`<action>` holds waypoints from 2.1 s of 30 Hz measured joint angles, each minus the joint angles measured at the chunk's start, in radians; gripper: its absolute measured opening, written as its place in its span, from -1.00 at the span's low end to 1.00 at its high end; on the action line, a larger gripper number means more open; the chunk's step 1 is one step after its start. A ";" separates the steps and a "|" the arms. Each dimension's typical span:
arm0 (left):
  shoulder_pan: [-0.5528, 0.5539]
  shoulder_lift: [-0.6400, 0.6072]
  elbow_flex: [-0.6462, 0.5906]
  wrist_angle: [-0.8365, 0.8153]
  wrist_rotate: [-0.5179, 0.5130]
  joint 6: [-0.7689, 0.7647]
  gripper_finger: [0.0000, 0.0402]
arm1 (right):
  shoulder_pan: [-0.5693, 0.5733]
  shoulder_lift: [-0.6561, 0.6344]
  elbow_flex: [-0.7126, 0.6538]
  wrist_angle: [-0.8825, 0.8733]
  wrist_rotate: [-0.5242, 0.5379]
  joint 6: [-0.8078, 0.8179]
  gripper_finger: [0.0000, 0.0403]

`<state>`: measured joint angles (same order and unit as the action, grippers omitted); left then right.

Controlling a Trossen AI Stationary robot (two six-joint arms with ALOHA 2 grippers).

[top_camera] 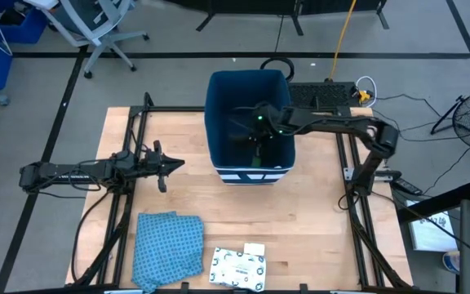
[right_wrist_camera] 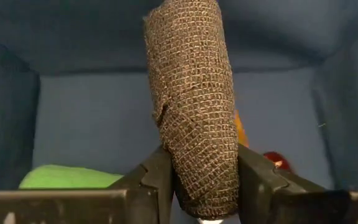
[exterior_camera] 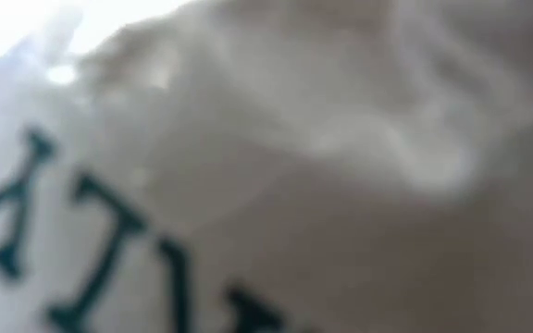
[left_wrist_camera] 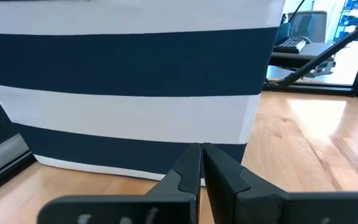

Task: Pick & place medical supplies in basket/bin
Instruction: Put the black bandage into the basket, then put the mailer bag into the basket

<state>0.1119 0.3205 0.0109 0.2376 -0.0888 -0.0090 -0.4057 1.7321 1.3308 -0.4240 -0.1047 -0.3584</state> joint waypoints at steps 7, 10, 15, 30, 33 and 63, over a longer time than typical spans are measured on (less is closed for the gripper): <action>0.000 0.000 0.000 0.000 -0.002 0.010 -0.89 | -0.001 0.102 0.007 0.024 0.022 -0.050 -0.41; 0.000 0.000 0.000 -0.001 -0.011 0.010 -0.89 | -0.003 0.112 0.006 0.035 0.023 -0.087 -0.41; 0.000 0.000 0.000 0.000 -0.018 0.015 -0.89 | -0.005 0.113 0.005 0.049 0.023 -0.092 -0.41; 0.000 0.000 0.000 -0.001 -0.018 0.006 -0.89 | -0.006 0.114 0.002 0.019 -0.027 -0.020 0.26; 0.000 0.000 0.000 -0.001 -0.018 0.005 -0.89 | -0.006 0.115 0.002 0.021 -0.003 -0.006 0.35; 0.000 0.000 0.000 -0.002 -0.016 0.004 -0.89 | 0.084 -0.464 -0.002 0.035 0.047 0.021 0.35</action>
<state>0.1116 0.3206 0.0109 0.2356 -0.1047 -0.0048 -0.3218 1.2681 1.3293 -0.3888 -0.0573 -0.3377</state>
